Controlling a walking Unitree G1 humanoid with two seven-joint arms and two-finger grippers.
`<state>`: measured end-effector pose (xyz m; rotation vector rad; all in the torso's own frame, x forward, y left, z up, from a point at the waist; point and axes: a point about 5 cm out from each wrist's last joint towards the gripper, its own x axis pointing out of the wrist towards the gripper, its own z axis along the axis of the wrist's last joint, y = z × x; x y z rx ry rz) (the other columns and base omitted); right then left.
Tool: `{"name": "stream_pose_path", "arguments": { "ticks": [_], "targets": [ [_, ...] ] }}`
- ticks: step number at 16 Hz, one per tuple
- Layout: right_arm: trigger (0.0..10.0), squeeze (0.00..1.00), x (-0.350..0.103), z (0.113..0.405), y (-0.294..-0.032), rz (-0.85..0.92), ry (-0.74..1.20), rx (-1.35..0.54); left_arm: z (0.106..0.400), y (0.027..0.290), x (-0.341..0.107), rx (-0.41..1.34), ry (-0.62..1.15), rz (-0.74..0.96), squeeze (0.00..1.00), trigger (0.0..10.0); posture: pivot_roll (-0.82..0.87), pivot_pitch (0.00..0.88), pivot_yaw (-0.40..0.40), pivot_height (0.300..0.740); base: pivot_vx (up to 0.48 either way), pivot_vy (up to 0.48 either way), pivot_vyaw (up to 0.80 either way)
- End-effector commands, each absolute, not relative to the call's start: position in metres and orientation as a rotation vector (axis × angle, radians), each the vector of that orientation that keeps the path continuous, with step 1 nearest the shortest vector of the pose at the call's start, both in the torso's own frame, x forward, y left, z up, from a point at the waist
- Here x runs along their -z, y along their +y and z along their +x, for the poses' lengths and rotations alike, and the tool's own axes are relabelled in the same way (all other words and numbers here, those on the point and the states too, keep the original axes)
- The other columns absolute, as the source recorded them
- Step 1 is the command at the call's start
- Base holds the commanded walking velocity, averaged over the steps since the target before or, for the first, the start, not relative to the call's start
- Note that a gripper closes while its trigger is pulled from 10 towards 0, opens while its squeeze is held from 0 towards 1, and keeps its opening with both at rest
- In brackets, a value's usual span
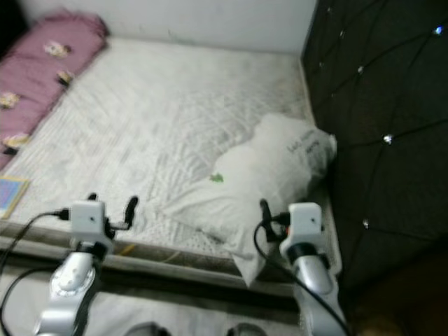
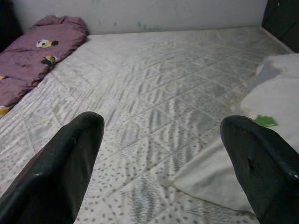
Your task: Clean up the room
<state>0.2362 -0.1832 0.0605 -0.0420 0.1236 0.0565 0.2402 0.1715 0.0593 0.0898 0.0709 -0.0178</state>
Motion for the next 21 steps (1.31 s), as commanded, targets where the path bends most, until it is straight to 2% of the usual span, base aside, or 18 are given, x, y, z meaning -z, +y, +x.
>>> {"name": "stream_pose_path", "arguments": {
  "ticks": [1,9,13,17,21],
  "targets": [
    [10.0,0.00,-0.0629,0.2367,-0.1816,-0.046,0.111,-0.064,0.2408,0.1748,-0.0605,0.016,0.067,0.095,0.00,10.0,0.00,0.046,-0.006,0.740,0.000,0.000,0.00],
    [10.0,0.00,-0.0639,0.2411,-0.1814,-0.037,0.108,-0.059,0.2430,0.1721,-0.0643,0.060,0.043,0.072,0.00,10.0,0.00,0.048,-0.007,0.740,0.000,0.000,-0.26],
    [10.0,0.00,-0.0616,0.2391,-0.1807,-0.035,0.115,-0.056,0.2424,0.1708,-0.0637,0.074,0.042,0.068,0.00,10.0,0.00,0.046,-0.006,0.740,0.249,0.000,0.00],
    [10.0,0.00,-0.0604,0.2386,-0.1777,-0.032,0.120,-0.063,0.2419,0.1707,-0.0633,0.076,0.043,0.065,0.00,10.0,0.00,0.044,-0.010,0.740,0.248,0.000,-0.62],
    [10.0,0.00,-0.0619,0.2412,-0.1792,-0.033,0.113,-0.061,0.2412,0.1696,-0.0626,0.070,0.046,0.064,0.00,10.0,0.00,0.045,-0.009,0.740,0.122,0.000,0.00]
  ]
}}
